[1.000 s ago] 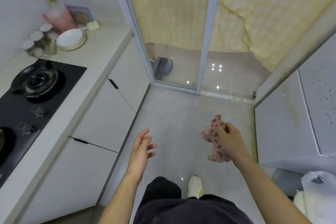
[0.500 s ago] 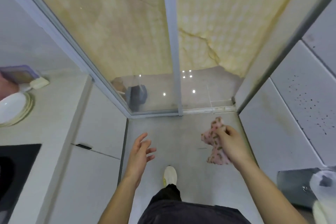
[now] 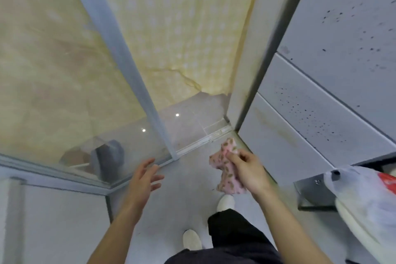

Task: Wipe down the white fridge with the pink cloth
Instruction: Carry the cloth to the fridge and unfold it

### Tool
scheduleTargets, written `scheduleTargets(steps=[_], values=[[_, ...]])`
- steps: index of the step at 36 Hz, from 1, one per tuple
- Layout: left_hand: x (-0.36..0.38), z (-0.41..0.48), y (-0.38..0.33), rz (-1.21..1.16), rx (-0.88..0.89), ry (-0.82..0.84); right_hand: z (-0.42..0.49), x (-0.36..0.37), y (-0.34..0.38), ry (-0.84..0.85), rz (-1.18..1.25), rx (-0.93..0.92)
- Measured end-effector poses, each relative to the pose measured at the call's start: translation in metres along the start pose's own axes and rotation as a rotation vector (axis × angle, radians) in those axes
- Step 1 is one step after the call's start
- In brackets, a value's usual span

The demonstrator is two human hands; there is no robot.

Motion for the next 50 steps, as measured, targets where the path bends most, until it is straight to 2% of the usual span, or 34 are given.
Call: scheduleTargets(steps=[8,14,22,30,36,41,45,50], values=[[0.08,0.054,-0.071,0.041,0.004,0.158,0.058,-0.034,0.006,-0.113,0.082,0.027],[0.14,0.068,-0.127,0.176,0.058,0.313,0.093,-0.058,0.023,-0.177,0.105,-0.042],[0.221,0.061,-0.197,0.482,0.311,0.654,0.108,-0.1,0.052,-0.254,0.07,-0.05],[0.288,0.047,-0.253,0.644,0.538,0.896,0.107,-0.138,0.075,-0.478,0.179,-0.065],[0.316,0.047,-0.282,0.665,0.688,0.918,0.111,-0.154,0.078,-0.686,0.075,-0.046],[0.327,0.043,-0.312,0.702,0.798,0.98,0.113,-0.158,0.09,-0.771,-0.024,-0.053],[0.333,0.032,-0.34,0.761,0.908,1.043,0.115,-0.159,0.098,-0.762,-0.127,-0.061],[0.337,0.017,-0.373,0.899,1.036,1.101,0.114,-0.163,0.105,-0.688,-0.079,-0.193]])
Point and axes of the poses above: each hand's wrist, its own z-axis towards the middle knuckle, its own x-axis out of the palm, y = z × x, the point moved 1 cm from there along z, towards the middle knuckle, and after that the axes turned 12 degrees about -x, right-handed, at the moved point
